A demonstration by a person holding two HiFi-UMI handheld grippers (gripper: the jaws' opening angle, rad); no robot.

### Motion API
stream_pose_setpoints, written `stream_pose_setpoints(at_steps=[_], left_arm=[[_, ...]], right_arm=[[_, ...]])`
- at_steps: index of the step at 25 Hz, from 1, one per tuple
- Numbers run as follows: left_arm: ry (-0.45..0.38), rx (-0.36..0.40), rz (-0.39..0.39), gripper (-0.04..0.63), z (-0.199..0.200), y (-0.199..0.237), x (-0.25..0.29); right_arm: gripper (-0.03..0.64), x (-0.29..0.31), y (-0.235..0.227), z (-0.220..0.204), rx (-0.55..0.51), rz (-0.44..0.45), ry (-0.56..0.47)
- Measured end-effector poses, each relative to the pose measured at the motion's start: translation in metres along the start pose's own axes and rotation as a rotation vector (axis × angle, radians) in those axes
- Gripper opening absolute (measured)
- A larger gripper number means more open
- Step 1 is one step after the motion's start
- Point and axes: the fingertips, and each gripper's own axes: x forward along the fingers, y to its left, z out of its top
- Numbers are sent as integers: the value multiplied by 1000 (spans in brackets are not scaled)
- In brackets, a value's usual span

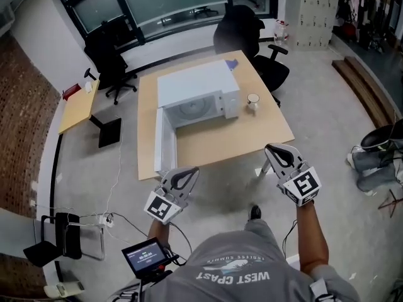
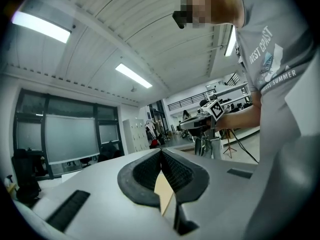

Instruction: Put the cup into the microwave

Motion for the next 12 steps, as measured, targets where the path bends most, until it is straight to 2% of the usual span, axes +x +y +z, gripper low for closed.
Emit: stream_pose_setpoints(at_steps=[9, 12], left_arm=[[102, -55, 116, 20, -40, 75, 69], [129, -53, 113, 20, -50, 107, 105]], right_arm=[[20, 101, -98, -47, 50, 50, -29], [20, 136, -143, -65, 65, 27, -9]])
